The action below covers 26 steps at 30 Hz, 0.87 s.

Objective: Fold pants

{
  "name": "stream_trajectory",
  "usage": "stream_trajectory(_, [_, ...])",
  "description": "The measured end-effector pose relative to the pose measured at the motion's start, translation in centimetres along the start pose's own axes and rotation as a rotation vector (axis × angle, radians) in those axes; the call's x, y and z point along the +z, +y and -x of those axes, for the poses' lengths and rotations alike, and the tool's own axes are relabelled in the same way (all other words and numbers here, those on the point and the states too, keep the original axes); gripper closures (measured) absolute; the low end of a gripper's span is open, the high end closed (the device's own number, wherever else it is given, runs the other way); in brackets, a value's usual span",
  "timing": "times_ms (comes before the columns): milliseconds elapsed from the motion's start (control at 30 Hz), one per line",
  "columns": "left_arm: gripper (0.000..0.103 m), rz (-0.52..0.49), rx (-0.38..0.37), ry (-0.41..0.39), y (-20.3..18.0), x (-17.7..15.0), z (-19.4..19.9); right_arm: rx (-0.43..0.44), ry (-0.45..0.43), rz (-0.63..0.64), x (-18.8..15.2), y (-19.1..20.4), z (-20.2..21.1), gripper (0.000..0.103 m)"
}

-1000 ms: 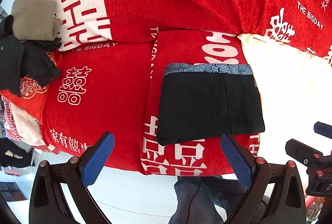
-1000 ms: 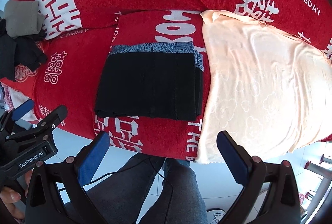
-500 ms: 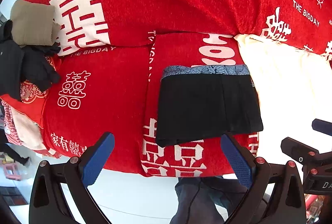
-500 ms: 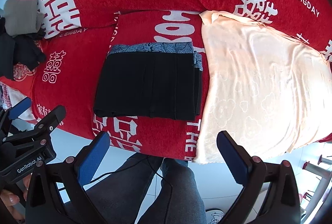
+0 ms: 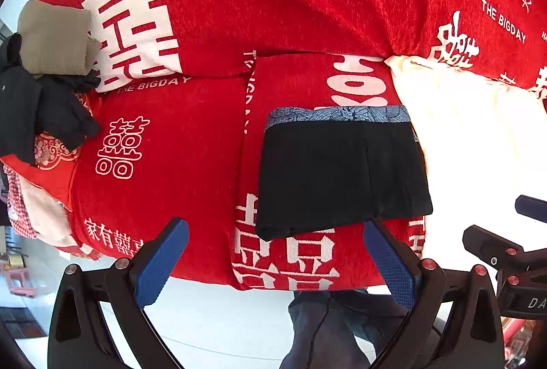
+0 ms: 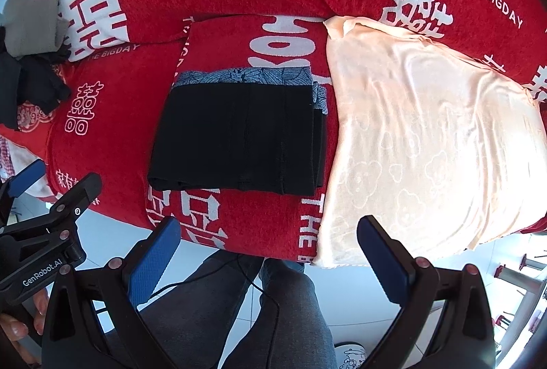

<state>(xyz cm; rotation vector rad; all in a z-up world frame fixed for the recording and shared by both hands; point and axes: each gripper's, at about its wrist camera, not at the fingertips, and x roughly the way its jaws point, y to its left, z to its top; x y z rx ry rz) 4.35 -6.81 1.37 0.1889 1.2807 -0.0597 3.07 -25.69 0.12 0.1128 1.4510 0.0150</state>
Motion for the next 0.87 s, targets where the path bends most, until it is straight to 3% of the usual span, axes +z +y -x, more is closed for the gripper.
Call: stream_trajectory(867, [0.001,-0.012,-0.023,-0.013,-0.83,-0.33,0.40,-0.017,0.000,0.002,-0.45,0.07,0.00,0.000])
